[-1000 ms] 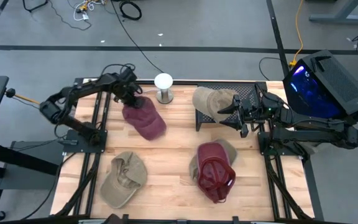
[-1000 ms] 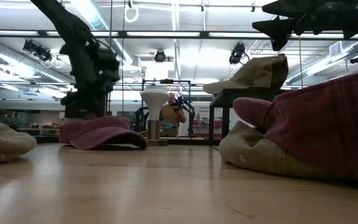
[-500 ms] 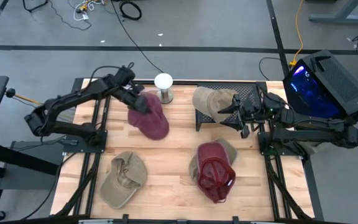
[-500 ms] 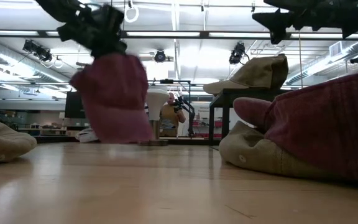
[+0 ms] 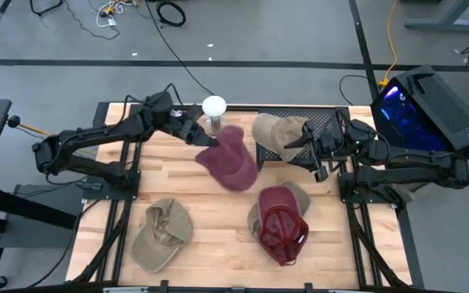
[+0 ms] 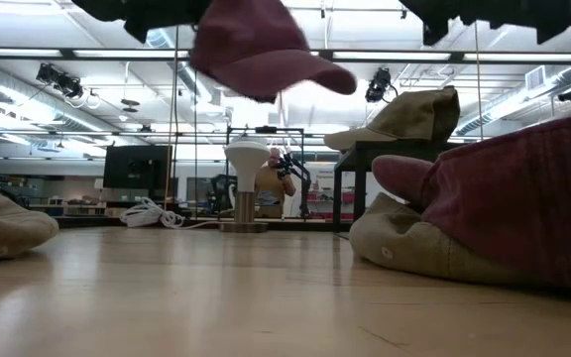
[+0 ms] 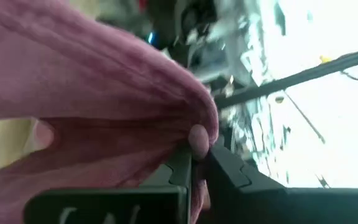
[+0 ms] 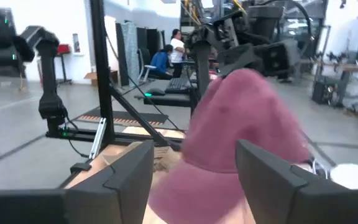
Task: Pick & Place hat
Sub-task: Put the top red hat on the black shelf
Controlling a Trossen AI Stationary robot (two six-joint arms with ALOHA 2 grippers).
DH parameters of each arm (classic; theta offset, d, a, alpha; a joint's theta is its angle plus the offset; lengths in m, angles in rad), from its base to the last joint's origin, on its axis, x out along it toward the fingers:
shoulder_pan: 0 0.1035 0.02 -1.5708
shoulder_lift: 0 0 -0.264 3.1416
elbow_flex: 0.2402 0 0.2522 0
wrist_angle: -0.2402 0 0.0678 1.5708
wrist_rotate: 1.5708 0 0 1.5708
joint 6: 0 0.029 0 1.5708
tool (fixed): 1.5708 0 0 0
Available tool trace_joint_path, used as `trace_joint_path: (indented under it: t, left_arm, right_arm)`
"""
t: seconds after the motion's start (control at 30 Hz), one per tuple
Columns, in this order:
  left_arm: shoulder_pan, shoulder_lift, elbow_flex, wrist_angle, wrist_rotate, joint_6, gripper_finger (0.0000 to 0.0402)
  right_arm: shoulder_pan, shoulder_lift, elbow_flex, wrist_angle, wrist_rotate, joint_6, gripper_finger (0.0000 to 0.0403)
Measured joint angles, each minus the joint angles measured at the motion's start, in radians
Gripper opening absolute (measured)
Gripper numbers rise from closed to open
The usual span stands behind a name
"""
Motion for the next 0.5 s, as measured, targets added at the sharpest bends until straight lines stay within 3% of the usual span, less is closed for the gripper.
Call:
trace_joint_path:
  t: [0.27, 0.5]
  left_arm:
    - [-0.101, 0.002, 0.000, 0.091, -0.300, -0.032, 0.0043]
    - [-0.138, 0.002, 0.000, 0.146, -0.332, -0.013, 0.0035]
  right_arm:
    - [0.042, 0.154, 0.194, -0.023, 0.074, -0.101, 0.0226]
    - [0.051, 0.351, 0.379, -0.045, 0.166, -0.232, 0.0242]
